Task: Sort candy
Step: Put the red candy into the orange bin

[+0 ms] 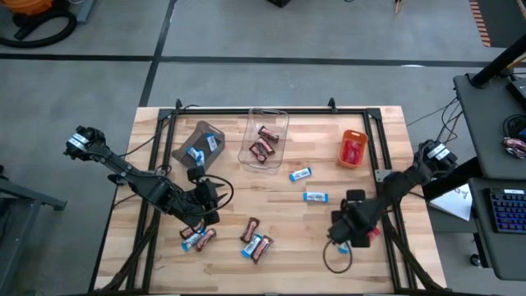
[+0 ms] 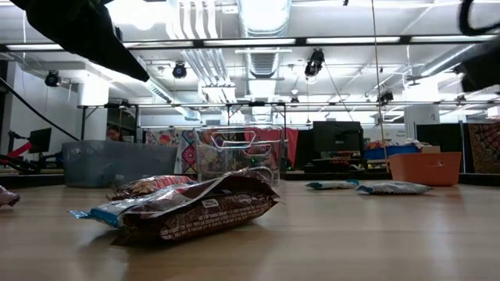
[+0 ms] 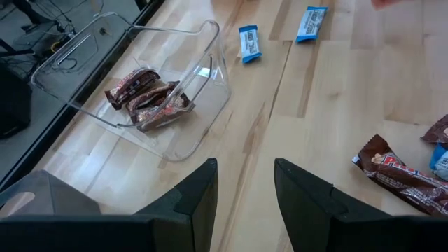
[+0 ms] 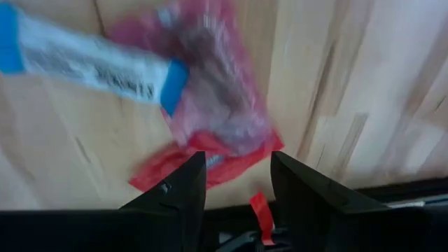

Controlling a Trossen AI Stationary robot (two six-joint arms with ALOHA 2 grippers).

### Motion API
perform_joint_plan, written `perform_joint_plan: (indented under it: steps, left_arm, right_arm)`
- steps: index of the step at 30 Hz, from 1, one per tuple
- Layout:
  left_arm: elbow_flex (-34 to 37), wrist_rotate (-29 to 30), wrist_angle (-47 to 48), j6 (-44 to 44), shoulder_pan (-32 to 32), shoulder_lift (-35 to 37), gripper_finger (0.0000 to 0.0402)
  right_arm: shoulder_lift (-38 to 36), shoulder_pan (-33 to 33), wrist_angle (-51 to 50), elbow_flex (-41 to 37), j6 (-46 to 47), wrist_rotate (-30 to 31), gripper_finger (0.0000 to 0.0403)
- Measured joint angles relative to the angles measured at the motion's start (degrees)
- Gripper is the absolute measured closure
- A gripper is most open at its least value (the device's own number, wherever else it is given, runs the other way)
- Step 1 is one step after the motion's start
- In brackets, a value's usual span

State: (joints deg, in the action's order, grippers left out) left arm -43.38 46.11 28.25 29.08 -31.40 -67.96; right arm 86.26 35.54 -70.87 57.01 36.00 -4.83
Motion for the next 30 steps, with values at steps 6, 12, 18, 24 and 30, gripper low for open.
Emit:
perform_joint_plan:
  steps: [6,12,18,24,30]
  left_arm:
    - [0.0,0.01,-0.41,0.0,0.0,0.0,0.0277]
    - [0.0,0.04,-1.27,-0.04,0.0,0.0,0.0277]
    - [0.0,0.04,-1.31,-0.04,0.0,0.0,0.0277]
    - [0.0,0.04,-1.47,-0.04,0.0,0.0,0.0277]
    - [0.0,0.04,-1.46,-0.04,0.0,0.0,0.0277]
  right_arm:
    - [0.0,1.98,7.69,-4.27,0.49,-0.15,0.025]
    - [0.0,1.96,15.05,-8.61,0.29,0.31,0.025]
    - [-0.05,1.48,19.13,-12.3,0.25,0.53,0.0256]
    - [-0.17,-0.21,19.99,-12.68,-1.3,2.63,0.0288]
    - [-0.17,-2.66,20.94,-12.68,-2.59,3.18,0.0362]
